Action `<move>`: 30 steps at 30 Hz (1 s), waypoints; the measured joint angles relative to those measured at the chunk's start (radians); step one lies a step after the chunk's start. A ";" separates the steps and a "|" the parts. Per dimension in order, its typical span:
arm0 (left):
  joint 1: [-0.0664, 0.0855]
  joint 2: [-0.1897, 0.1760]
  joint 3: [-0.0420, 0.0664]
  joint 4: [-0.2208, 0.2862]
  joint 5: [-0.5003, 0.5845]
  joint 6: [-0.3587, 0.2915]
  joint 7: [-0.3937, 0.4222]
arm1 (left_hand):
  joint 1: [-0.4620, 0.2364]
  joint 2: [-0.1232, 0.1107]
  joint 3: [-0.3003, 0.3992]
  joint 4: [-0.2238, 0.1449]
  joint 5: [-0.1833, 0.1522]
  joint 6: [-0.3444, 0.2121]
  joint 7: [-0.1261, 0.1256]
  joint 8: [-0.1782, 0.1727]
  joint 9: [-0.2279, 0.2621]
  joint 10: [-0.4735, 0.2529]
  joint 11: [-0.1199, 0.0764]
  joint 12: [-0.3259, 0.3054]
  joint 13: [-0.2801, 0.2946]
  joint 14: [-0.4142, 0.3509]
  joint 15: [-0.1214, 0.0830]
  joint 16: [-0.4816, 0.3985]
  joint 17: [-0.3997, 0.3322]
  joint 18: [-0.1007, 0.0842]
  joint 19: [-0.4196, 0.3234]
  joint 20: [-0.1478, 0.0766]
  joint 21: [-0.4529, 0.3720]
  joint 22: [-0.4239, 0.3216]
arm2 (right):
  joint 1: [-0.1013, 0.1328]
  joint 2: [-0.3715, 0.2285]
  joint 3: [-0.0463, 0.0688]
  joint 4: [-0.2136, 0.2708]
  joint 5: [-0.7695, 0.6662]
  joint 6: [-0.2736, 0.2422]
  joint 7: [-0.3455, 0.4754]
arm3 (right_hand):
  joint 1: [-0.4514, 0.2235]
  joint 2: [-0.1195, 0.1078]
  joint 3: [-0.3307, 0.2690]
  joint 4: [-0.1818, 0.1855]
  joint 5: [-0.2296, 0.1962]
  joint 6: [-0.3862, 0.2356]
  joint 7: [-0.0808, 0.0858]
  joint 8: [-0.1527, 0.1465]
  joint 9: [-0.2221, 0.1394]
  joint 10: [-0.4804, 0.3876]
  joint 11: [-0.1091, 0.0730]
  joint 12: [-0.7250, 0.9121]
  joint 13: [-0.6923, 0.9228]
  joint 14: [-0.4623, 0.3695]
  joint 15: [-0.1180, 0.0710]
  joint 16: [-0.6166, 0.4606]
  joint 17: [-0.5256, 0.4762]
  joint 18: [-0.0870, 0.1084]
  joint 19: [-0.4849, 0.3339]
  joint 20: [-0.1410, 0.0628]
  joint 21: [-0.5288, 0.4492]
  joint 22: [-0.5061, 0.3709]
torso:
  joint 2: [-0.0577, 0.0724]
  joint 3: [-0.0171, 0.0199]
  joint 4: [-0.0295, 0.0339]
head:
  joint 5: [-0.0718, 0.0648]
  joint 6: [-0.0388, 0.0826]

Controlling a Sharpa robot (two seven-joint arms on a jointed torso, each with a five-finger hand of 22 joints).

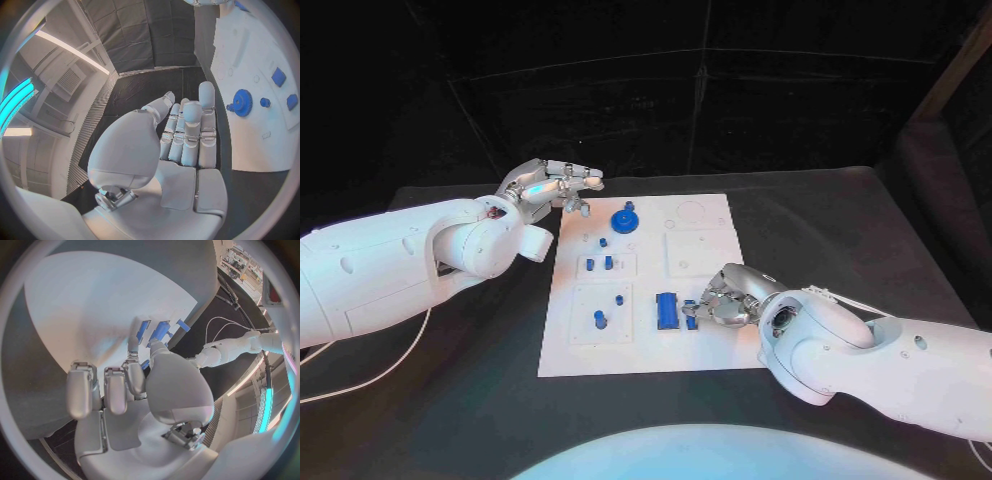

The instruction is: Assemble the parts on the task board

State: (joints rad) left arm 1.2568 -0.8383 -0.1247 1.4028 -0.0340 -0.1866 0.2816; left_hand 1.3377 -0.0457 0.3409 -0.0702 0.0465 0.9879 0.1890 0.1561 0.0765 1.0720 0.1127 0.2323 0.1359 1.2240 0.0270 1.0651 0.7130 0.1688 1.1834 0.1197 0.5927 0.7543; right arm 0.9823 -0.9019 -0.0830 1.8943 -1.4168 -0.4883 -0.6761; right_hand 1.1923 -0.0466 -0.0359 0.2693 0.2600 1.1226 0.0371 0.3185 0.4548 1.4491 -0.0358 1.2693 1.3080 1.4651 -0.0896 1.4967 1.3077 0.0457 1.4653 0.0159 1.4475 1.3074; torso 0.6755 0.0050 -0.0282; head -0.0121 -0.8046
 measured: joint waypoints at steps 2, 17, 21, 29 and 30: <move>0.000 0.000 0.000 0.000 0.000 0.000 0.000 | 0.000 0.000 0.000 0.000 0.000 0.000 0.000 0.000 0.000 0.000 0.000 0.000 0.000 0.000 0.000 0.000 0.000 0.000 0.000 0.000 0.000 0.000 | 0.000 -0.003 0.000 0.002 0.000 0.000 0.000 | 0.000 0.000 0.000 0.000 0.002 0.000 0.000 0.000 0.000 0.000 0.000 0.000 0.000 0.000 0.000 0.000 0.000 0.000 0.000 0.000 0.000 0.000 | 0.000 0.0000 0.0000 | 0.000 0.000; 0.000 0.000 -0.001 -0.001 0.000 0.002 -0.002 | 0.000 0.000 -0.003 -0.003 0.000 0.000 0.000 0.000 0.000 0.000 0.000 0.000 0.000 -0.004 0.004 0.000 -0.001 0.000 0.000 0.000 0.000 0.000 | 0.000 -0.052 0.001 0.002 0.010 -0.014 0.029 | 0.074 -0.005 -0.028 -0.036 0.057 -0.037 0.013 -0.010 0.004 -0.019 0.011 -0.050 0.001 0.004 -0.004 0.004 0.000 0.000 0.000 0.000 0.003 0.000 | -0.002 0.0000 0.0000 | -0.002 0.007; 0.000 0.000 -0.001 -0.002 0.000 0.002 -0.002 | 0.000 0.000 -0.003 -0.003 0.000 0.000 0.000 0.000 0.000 0.000 0.000 0.000 0.000 -0.004 0.004 0.000 -0.001 0.000 0.000 0.000 0.000 0.000 | 0.003 -0.069 0.002 -0.008 0.058 -0.030 0.076 | 0.097 0.000 -0.037 -0.045 0.057 -0.069 0.024 -0.032 -0.002 -0.056 0.019 -0.124 -0.030 0.001 -0.001 -0.021 0.000 0.000 0.000 0.000 -0.026 0.000 | -0.003 -0.0008 0.0006 | -0.002 0.012; -0.001 0.006 -0.002 -0.009 0.000 -0.002 -0.001 | 0.000 0.000 -0.011 0.006 0.000 -0.002 -0.002 0.007 -0.001 -0.009 0.005 0.013 0.002 -0.084 0.010 -0.055 -0.090 0.000 -0.033 0.012 -0.024 -0.008 | 0.047 -0.071 0.007 -0.094 0.398 -0.079 0.345 | 0.151 0.032 -0.057 -0.057 0.024 -0.180 0.075 -0.106 -0.035 -0.247 0.063 -0.486 -0.278 -0.001 0.041 -0.220 -0.085 0.060 -0.121 0.040 -0.245 -0.243 | -0.007 -0.0011 0.0011 | -0.007 0.035; -0.001 0.008 -0.003 -0.011 0.000 -0.003 0.000 | 0.000 0.000 -0.015 0.008 0.000 -0.004 -0.004 0.009 -0.001 -0.011 0.004 0.016 0.002 -0.106 0.011 -0.065 -0.103 0.000 -0.050 0.014 -0.033 -0.011 | 0.061 -0.068 0.009 -0.120 0.476 -0.086 0.399 | 0.163 0.038 -0.059 -0.058 0.022 -0.189 0.082 -0.114 -0.040 -0.290 0.069 -0.563 -0.334 -0.018 0.050 -0.286 -0.150 0.080 -0.163 0.045 -0.315 -0.326 | -0.009 -0.0012 0.0014 | -0.008 0.038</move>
State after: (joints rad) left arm 1.2562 -0.8307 -0.1273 1.3914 -0.0340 -0.1900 0.2812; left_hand 1.3377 -0.0457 0.3257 -0.0626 0.0465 0.9843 0.1854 0.1647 0.0754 1.0610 0.1162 0.2479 0.1382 1.1184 0.0381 0.9998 0.6104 0.1688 1.1337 0.1337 0.5598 0.7434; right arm 1.0429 -0.9701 -0.0740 1.7744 -0.9408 -0.5739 -0.2770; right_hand 1.3549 -0.0084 -0.0946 0.2108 0.2822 0.9335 0.1196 0.2049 0.4143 1.1586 0.0332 0.7061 0.9736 1.4476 -0.0394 1.2110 1.1581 0.1257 1.3028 0.0608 1.1322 0.9816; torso 0.6668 0.0037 -0.0267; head -0.0202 -0.7661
